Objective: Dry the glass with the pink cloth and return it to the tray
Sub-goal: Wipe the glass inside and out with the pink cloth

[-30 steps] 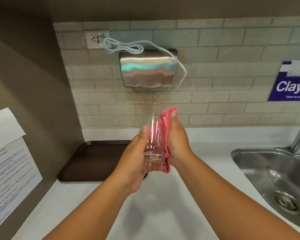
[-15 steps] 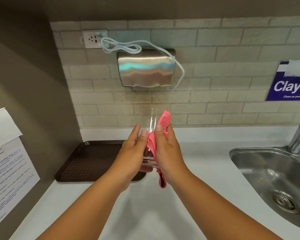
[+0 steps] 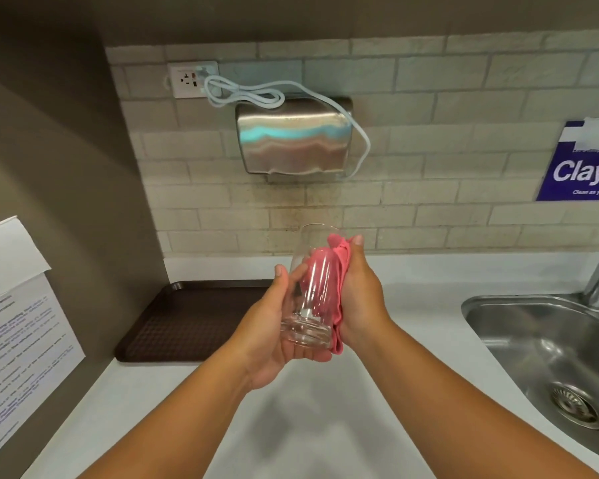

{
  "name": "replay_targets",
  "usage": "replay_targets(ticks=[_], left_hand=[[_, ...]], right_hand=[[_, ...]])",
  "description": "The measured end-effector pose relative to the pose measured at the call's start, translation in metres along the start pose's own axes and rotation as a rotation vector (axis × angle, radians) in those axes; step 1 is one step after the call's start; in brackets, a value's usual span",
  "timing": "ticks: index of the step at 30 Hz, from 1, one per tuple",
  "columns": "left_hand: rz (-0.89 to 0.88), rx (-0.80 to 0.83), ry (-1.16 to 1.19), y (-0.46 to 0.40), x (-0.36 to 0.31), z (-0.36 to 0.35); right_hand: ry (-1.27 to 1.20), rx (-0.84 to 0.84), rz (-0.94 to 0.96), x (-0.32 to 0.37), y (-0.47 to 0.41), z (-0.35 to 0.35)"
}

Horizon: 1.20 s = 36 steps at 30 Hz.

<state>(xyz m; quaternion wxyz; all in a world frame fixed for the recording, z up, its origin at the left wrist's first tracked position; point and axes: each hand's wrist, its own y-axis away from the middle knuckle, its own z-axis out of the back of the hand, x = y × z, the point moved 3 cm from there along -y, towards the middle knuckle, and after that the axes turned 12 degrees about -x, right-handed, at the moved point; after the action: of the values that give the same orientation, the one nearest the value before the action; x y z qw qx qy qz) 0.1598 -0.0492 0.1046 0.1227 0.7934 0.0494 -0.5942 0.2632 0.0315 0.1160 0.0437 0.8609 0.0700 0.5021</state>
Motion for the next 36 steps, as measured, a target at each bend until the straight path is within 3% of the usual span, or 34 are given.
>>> replay_targets(ticks=[3,7,9,11,13,15,18,22,24,26,28,30,33,36], left_hand=[[0.055,-0.053,0.036,-0.004,-0.003,0.004],[0.091,-0.182,-0.056,-0.007,-0.001,0.007],[0.004,-0.282,-0.202,-0.004,0.001,0.006],[-0.157,-0.353,-0.356,0.001,0.003,0.001],[-0.302,-0.348,-0.535,0.004,0.007,-0.005],[-0.388,-0.320,-0.593,0.005,0.011,-0.007],[-0.418,-0.190,-0.447,0.008,0.007,-0.004],[-0.191,0.116,0.015,0.013,0.006,-0.004],[-0.156,0.078,0.079,0.011,0.005,-0.006],[-0.173,-0.070,0.018,0.009,0.004,-0.007],[-0.237,-0.243,-0.182,0.006,0.006,-0.006],[-0.336,-0.318,-0.397,0.003,0.011,-0.004],[-0.355,-0.232,-0.375,0.002,0.010,-0.002],[-0.143,-0.038,-0.135,-0.002,0.003,0.001]], right_hand=[[0.017,0.149,0.025,-0.010,0.008,-0.004],[0.004,0.139,0.048,-0.008,0.005,0.001],[0.006,0.129,0.059,-0.003,0.005,0.002],[0.096,0.098,0.192,0.001,0.003,0.001],[0.197,0.071,0.345,0.004,0.002,0.000],[0.237,0.079,0.353,0.007,0.001,-0.001],[0.180,0.117,0.177,0.013,-0.008,0.000],[-0.036,0.247,-0.029,0.023,-0.016,-0.005],[-0.093,0.271,-0.050,0.026,-0.020,-0.009],[-0.074,0.206,-0.032,0.024,-0.023,-0.009],[0.073,0.093,0.082,0.022,-0.022,-0.007],[0.150,0.050,0.171,0.021,-0.018,-0.006],[0.055,0.118,0.080,0.012,-0.016,-0.005],[-0.027,0.234,-0.124,-0.006,-0.013,-0.008]])
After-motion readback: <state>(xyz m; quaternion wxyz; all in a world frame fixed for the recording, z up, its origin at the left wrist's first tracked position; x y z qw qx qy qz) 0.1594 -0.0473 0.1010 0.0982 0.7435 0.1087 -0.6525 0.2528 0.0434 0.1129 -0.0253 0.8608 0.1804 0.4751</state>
